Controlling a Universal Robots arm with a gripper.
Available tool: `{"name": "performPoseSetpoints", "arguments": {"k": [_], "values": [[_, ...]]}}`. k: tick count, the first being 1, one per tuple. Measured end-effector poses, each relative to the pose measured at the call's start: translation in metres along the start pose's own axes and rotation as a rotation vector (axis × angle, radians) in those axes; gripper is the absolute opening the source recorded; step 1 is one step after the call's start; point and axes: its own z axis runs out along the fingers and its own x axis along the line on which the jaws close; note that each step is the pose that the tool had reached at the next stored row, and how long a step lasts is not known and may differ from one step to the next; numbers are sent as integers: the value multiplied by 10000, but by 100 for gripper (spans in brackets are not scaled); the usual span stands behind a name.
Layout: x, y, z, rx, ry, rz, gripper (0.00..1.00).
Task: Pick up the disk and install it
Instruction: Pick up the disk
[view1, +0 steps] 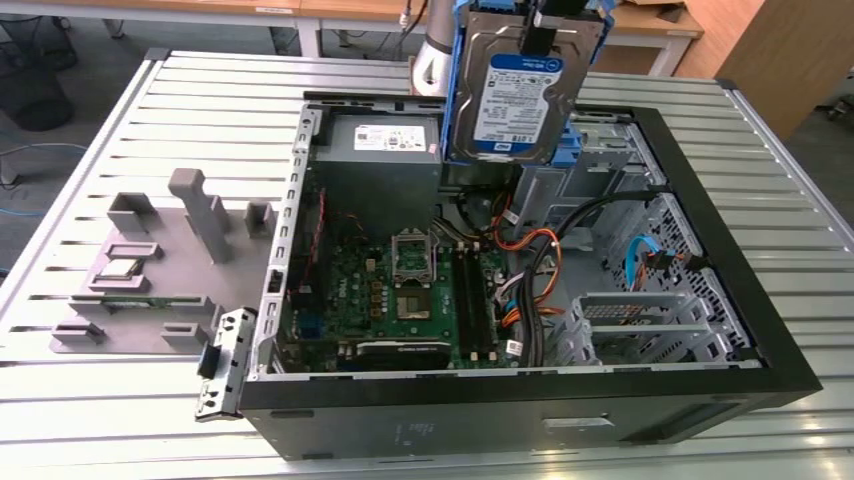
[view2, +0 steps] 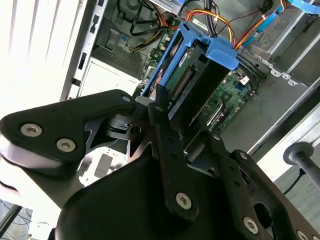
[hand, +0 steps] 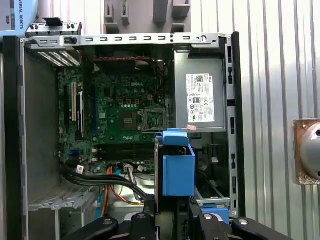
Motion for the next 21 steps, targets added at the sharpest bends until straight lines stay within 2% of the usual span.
{"name": "performPoseSetpoints", "arguments": {"k": [21], "values": [[336,-17,-9,0,0,1,35]]}}
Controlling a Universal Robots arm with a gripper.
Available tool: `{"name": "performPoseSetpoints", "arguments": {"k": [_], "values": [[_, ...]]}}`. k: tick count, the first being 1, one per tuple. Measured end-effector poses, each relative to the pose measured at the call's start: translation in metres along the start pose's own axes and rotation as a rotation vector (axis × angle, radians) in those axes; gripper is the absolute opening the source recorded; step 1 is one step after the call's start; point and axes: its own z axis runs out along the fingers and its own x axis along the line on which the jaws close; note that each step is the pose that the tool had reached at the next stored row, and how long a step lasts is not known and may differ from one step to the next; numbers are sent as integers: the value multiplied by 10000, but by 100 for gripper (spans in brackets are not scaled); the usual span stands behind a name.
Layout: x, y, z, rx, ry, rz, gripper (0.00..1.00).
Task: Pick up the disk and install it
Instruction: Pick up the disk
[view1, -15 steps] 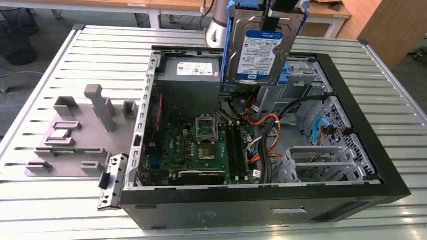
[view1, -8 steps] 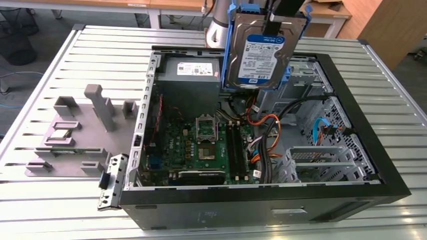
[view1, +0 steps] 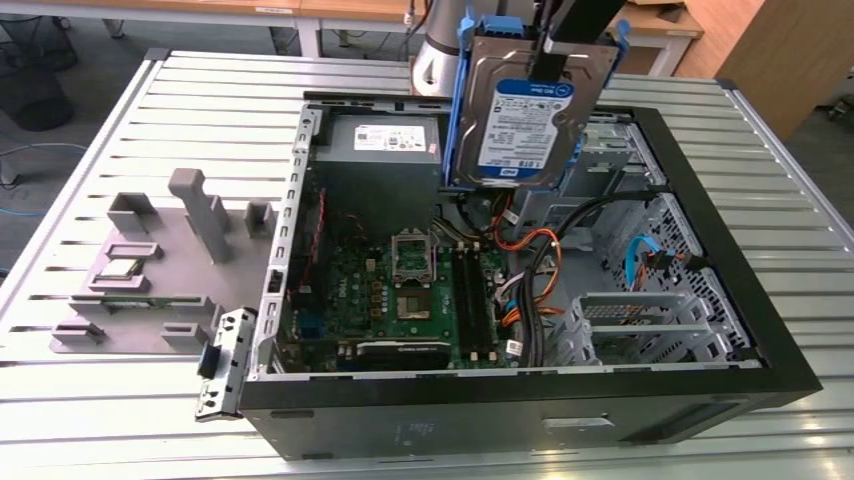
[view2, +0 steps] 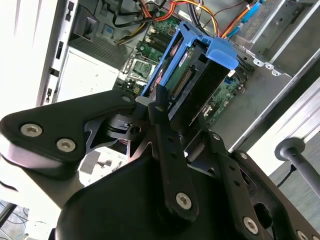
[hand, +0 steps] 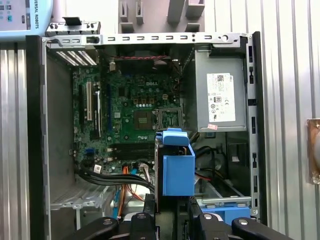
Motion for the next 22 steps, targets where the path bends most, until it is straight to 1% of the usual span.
{"name": "performPoseSetpoints", "arguments": {"k": [22], "values": [[351,-18,-10,0,0,0,35]]}}
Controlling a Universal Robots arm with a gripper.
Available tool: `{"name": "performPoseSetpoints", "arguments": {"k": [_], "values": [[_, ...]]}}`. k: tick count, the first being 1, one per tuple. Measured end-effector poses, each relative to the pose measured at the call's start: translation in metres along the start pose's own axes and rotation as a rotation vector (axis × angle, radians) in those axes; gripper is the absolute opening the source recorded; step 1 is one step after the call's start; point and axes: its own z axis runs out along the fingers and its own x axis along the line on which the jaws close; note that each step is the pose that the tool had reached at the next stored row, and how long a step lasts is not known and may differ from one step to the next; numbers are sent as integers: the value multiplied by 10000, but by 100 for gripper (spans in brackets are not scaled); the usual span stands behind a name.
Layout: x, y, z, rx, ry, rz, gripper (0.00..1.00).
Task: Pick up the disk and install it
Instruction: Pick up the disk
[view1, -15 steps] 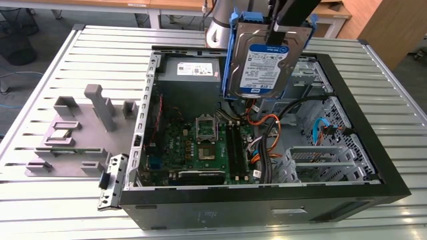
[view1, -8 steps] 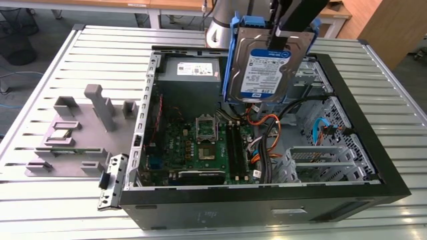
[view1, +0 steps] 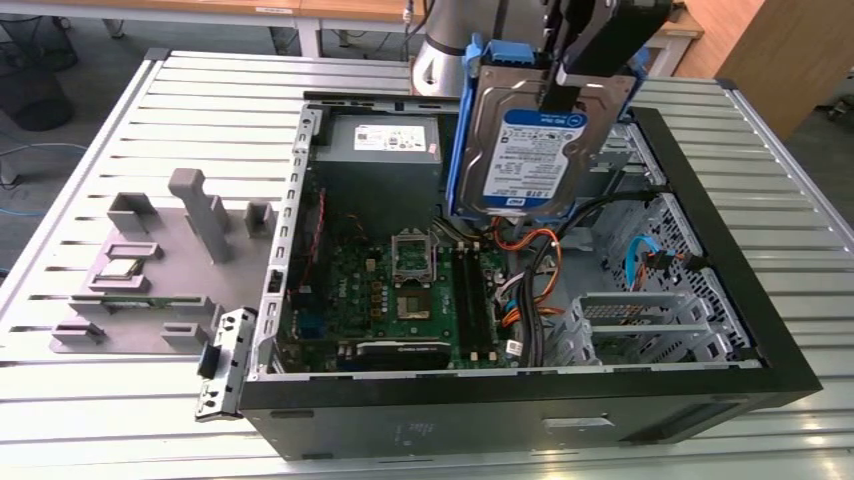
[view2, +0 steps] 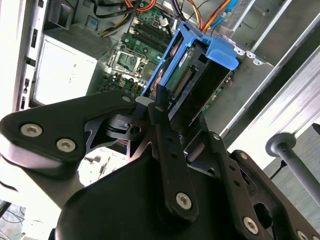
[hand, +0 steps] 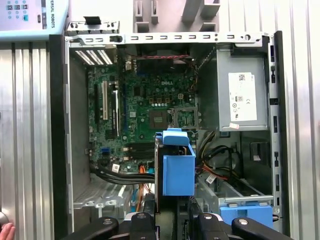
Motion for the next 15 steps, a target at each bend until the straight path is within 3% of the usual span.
{"name": "performPoseSetpoints", "arguments": {"k": [15], "values": [[240,-12,-7,0,2,0,35]]}}
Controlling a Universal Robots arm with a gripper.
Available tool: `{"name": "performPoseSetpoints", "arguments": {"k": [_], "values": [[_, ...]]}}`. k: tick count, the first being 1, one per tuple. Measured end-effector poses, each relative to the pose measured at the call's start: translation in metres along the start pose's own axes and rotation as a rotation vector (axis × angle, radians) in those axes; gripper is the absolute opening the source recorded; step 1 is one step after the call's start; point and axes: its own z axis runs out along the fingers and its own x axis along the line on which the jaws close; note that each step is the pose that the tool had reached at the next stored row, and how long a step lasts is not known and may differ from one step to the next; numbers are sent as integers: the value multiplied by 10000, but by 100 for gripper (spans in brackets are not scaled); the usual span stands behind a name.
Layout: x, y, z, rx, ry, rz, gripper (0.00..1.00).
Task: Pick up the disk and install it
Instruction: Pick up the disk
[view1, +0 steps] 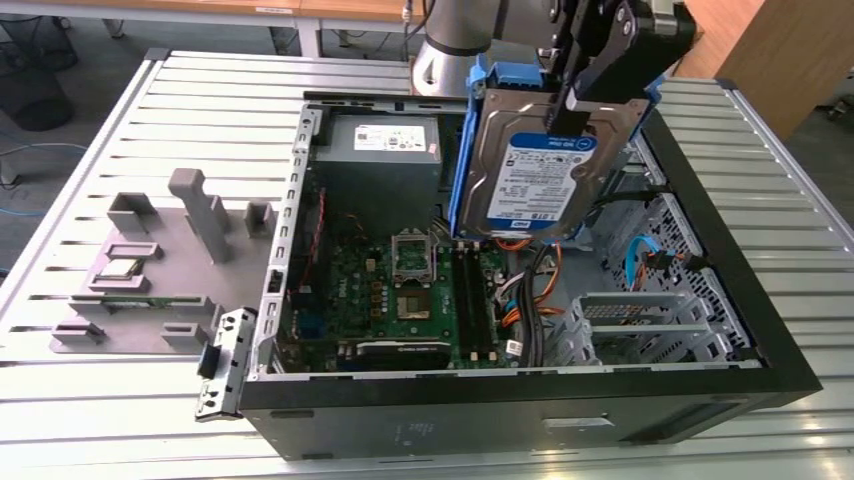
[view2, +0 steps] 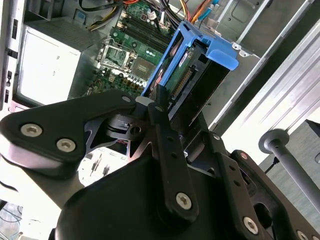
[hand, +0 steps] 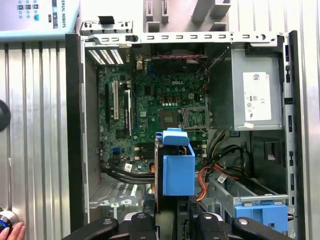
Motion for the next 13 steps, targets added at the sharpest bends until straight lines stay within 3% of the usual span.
{"name": "performPoseSetpoints", "arguments": {"k": [13], "values": [[208,-11,-5,1,-1,0,35]]}}
